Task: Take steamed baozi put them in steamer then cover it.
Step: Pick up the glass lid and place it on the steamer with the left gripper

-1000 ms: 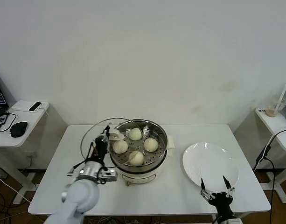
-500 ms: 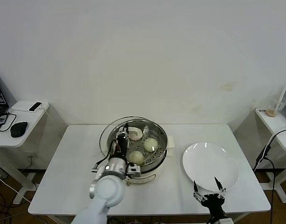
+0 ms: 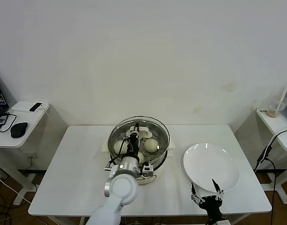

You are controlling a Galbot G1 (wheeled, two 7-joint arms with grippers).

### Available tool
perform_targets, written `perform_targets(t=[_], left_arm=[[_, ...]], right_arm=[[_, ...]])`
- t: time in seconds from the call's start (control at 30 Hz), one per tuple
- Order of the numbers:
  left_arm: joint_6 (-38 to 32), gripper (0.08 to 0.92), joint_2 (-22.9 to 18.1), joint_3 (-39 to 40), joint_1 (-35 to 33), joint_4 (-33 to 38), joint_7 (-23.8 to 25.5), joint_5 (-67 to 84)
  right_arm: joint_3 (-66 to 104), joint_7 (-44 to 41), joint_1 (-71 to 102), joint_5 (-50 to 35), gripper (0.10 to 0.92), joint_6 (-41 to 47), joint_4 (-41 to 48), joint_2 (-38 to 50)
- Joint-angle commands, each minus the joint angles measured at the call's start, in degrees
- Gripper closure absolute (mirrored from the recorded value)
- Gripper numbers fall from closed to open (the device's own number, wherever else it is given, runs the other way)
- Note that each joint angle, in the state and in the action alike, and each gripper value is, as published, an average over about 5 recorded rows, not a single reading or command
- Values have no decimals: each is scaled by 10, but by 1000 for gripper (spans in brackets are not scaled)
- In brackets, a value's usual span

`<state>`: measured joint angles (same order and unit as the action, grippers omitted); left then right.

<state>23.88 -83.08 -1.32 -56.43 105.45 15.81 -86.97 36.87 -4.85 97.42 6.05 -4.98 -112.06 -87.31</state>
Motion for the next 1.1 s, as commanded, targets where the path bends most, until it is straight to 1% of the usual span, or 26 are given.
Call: perform_targets(t=[0.03, 0.63, 0.9, 1.0, 1.1], left_arm=[[-8, 862, -23, 0, 3, -29, 1, -44], [-15, 862, -23, -16, -7, -38, -1, -38], [-13, 861, -27, -18, -10, -34, -5, -9], [-13, 832, -24, -19, -15, -21, -5, -5], [-15, 757, -19, -19, -24, 1, -5, -1]], right_arm=[[-7, 1, 0, 1, 203, 0, 3, 0], [-10, -2, 4, 3, 203, -3, 6, 2], [-12, -3, 6, 4, 203, -3, 3, 2], [-12, -3, 6, 4, 203, -3, 4, 2], [-12, -3, 6, 5, 203, -4, 4, 1]])
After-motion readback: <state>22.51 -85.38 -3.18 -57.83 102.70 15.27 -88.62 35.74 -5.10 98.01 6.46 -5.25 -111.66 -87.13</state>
